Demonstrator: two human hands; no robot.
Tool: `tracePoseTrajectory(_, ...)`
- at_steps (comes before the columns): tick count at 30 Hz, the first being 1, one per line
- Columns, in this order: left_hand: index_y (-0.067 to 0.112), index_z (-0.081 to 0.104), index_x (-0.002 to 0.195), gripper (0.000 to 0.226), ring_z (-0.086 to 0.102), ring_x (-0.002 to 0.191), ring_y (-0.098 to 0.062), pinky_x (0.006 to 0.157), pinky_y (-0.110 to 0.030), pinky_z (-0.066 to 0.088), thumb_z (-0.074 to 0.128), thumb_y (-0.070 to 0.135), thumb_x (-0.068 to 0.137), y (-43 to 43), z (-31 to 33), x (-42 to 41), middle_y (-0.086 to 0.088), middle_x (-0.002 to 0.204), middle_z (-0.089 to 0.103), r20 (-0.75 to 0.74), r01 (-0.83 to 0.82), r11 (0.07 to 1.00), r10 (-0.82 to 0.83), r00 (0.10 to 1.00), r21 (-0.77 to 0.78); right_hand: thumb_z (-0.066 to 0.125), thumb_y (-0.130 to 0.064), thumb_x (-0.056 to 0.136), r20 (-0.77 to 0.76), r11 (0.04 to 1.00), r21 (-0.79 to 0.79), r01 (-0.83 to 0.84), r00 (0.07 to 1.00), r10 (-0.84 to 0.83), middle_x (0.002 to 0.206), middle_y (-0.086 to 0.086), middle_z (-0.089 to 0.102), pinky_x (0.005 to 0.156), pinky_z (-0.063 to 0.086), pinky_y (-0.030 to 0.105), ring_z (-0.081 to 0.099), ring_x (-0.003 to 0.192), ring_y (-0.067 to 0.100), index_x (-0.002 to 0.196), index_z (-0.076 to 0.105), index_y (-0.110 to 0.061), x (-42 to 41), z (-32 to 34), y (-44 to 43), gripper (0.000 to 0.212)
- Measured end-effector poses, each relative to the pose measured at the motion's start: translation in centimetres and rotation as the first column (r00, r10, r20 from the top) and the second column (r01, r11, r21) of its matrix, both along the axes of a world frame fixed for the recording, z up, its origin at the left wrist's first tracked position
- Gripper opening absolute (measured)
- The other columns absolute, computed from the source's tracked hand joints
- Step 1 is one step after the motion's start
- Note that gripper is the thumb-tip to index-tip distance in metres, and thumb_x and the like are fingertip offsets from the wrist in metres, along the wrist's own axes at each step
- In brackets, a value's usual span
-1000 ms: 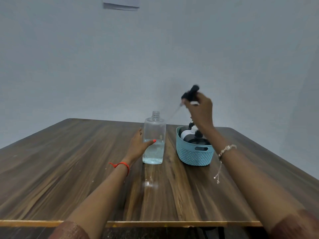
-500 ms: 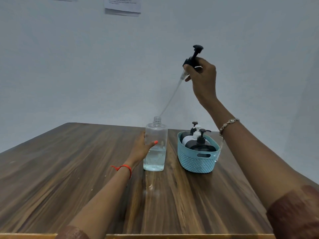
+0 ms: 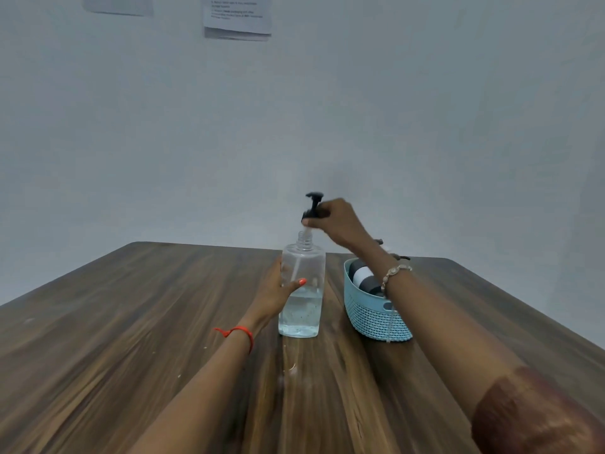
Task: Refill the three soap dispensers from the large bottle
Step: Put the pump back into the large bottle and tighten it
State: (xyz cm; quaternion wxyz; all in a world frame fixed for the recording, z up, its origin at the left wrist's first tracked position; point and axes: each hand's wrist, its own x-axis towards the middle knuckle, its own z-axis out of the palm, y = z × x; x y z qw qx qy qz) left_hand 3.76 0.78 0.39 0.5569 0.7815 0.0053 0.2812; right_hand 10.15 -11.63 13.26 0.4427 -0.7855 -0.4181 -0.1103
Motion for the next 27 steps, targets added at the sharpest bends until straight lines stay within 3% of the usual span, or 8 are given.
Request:
tracePoseTrajectory(2,0.019,0.036,0.133,0.058,0.053,0.118,-0.021,0.101,-0.041,0.046,0.066,0.031,0.084,0.1,0.0,0.1,-0.007,0.131,0.051,-0.012,0.012,1.000,-0.012,1.000,0.010,0.073,-0.009,0.076,-0.031,0.999,-0.033,0.011,0.999,-0.012,0.064,0.010,0.060,0.047,0.033,0.006,0.045,0.055,0.006,0.070,0.068,0.000,0.2,-1.7,0.4,0.012)
tracePoseTrajectory(4,0.018,0.033,0.137,0.063,0.052,0.119,-0.021,0.098,-0.035,0.046,0.065,0.031,0.084,0.3,0.0,0.2,-0.006,0.133,0.049,-0.029,0.031,1.000,-0.031,0.999,0.000,0.076,-0.012,0.072,-0.051,0.996,0.083,0.033,0.998,-0.028,0.068,0.021,0.062,0.052,0.034,0.012,0.048,0.057,0.011,0.072,0.066,0.007,0.3,-2.9,0.8,0.021)
tracePoseTrajectory(10,0.019,0.025,0.141,0.071,0.050,0.121,-0.021,0.099,-0.035,0.045,0.065,0.035,0.084,0.3,-0.1,1.0,-0.004,0.136,0.043,-0.079,0.032,0.997,-0.038,0.996,-0.070,0.082,-0.026,0.068,-0.137,0.963,0.253,0.098,0.988,-0.065,0.059,0.000,0.041,0.048,0.034,0.010,0.038,0.053,0.010,0.064,0.042,-0.012,0.6,-4.7,2.1,0.043)
tracePoseTrajectory(14,0.014,0.026,0.139,0.066,0.053,0.116,-0.020,0.090,-0.028,0.048,0.063,0.031,0.086,0.3,-0.2,1.2,-0.009,0.134,0.047,-0.081,0.027,0.994,-0.035,0.996,-0.103,0.074,-0.016,0.078,-0.346,0.939,0.343,0.019,0.932,0.107,0.104,0.010,0.065,0.083,0.048,0.024,0.061,0.093,0.018,0.107,0.060,-0.004,1.0,-4.9,1.8,0.035)
tracePoseTrajectory(17,0.011,0.026,0.138,0.064,0.056,0.106,-0.013,0.073,-0.017,0.050,0.062,0.027,0.087,0.0,-0.2,1.1,-0.008,0.132,0.047,-0.068,0.021,0.994,-0.029,0.997,-0.109,0.071,-0.002,0.078,-0.344,0.926,0.373,-0.060,0.918,0.197,0.105,0.020,0.068,0.083,0.052,0.024,0.065,0.078,0.010,0.107,0.066,0.003,1.1,-4.6,1.5,0.031)
tracePoseTrajectory(20,0.011,0.025,0.139,0.065,0.050,0.113,-0.017,0.084,-0.021,0.045,0.061,0.026,0.088,-0.5,-0.1,0.9,-0.007,0.134,0.042,-0.058,-0.022,0.994,0.016,0.998,-0.105,0.083,-0.015,0.066,-0.304,0.932,0.357,0.054,0.951,0.061,0.088,0.008,0.069,0.069,0.049,0.018,0.061,0.068,0.004,0.092,0.067,-0.004,0.7,-4.6,2.3,0.033)
tracePoseTrajectory(23,0.013,0.022,0.140,0.069,0.049,0.119,-0.022,0.092,-0.032,0.045,0.062,0.030,0.087,-0.5,-0.2,1.0,-0.009,0.139,0.038,-0.078,-0.041,0.994,0.033,0.996,-0.105,0.082,-0.030,0.066,-0.275,0.934,0.319,0.163,0.959,-0.073,0.077,-0.005,0.052,0.059,0.037,0.015,0.049,0.067,0.004,0.088,0.051,-0.008,0.3,-5.0,3.2,0.044)
tracePoseTrajectory(27,0.012,0.022,0.139,0.068,0.047,0.122,-0.027,0.098,-0.037,0.045,0.063,0.029,0.086,-0.8,-0.2,0.9,-0.011,0.137,0.037,-0.071,-0.067,0.993,0.060,0.996,-0.094,0.066,-0.016,0.083,-0.379,0.892,0.448,0.059,0.916,0.130,0.088,0.006,0.065,0.083,0.048,0.039,0.062,0.087,0.022,0.088,0.062,-0.011,0.8,-4.8,2.7,0.008)
